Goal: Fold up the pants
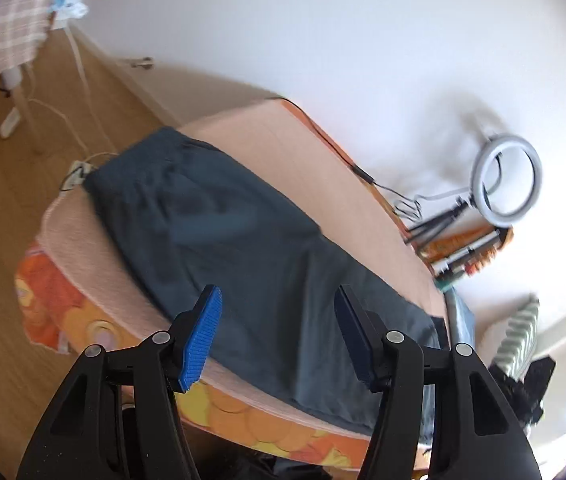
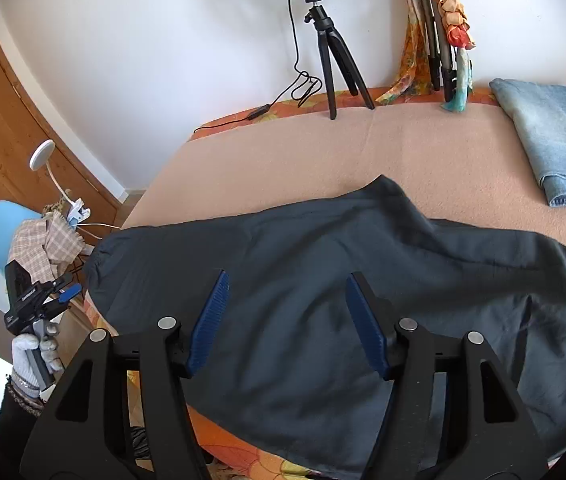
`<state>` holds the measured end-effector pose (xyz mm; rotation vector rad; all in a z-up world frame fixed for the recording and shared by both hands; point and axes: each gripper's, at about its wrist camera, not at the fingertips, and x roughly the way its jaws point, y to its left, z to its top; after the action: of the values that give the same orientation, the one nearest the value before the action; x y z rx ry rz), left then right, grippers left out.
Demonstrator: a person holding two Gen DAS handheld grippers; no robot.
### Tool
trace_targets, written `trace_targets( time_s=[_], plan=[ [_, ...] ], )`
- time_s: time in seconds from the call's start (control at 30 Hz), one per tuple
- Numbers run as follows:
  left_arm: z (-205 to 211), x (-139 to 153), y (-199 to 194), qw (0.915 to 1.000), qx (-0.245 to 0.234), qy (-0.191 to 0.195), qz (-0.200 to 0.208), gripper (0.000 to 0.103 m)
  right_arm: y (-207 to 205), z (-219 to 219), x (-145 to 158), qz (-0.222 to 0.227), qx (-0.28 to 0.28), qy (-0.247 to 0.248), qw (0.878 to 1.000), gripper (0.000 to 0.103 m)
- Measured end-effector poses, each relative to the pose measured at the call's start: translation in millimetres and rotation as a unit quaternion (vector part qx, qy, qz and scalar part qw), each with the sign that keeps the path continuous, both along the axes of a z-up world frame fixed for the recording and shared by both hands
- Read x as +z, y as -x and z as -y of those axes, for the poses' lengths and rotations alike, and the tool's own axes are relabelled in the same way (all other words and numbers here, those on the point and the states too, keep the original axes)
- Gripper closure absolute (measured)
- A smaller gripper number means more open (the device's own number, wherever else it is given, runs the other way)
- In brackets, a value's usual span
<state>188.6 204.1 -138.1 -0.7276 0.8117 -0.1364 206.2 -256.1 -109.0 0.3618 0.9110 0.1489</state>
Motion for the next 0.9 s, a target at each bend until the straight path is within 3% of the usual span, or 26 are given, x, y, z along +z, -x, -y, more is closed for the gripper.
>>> trace_targets(
  time_s=[0.07,0.2,0.3,0.5,0.9],
  plan=[
    [-34,-10,-2,0.9983,0.056,0.005,-0.015,0.045,10,-10,-2,0.001,0.004,-0.016,1.0,0.039],
    [-58,-32,-14,0.9945,0.093,0.028,-0.04,0.045,18,-34,-6,0.003,0.023,-0.026,0.999,0.039],
    [-64,-43,-21,0.9934,0.097,0.044,-0.042,0.045,16,-51,-10,0.004,0.037,-0.018,0.999,0.039],
    [-75,-57,-32,0.9923,0.106,0.032,-0.056,0.045,10,-65,-16,-0.004,0.055,-0.019,0.998,0.039],
    [-67,-52,-48,0.9951,0.097,0.009,-0.018,0.045,3,-57,-25,-0.025,0.055,-0.038,0.997,0.039]
  ],
)
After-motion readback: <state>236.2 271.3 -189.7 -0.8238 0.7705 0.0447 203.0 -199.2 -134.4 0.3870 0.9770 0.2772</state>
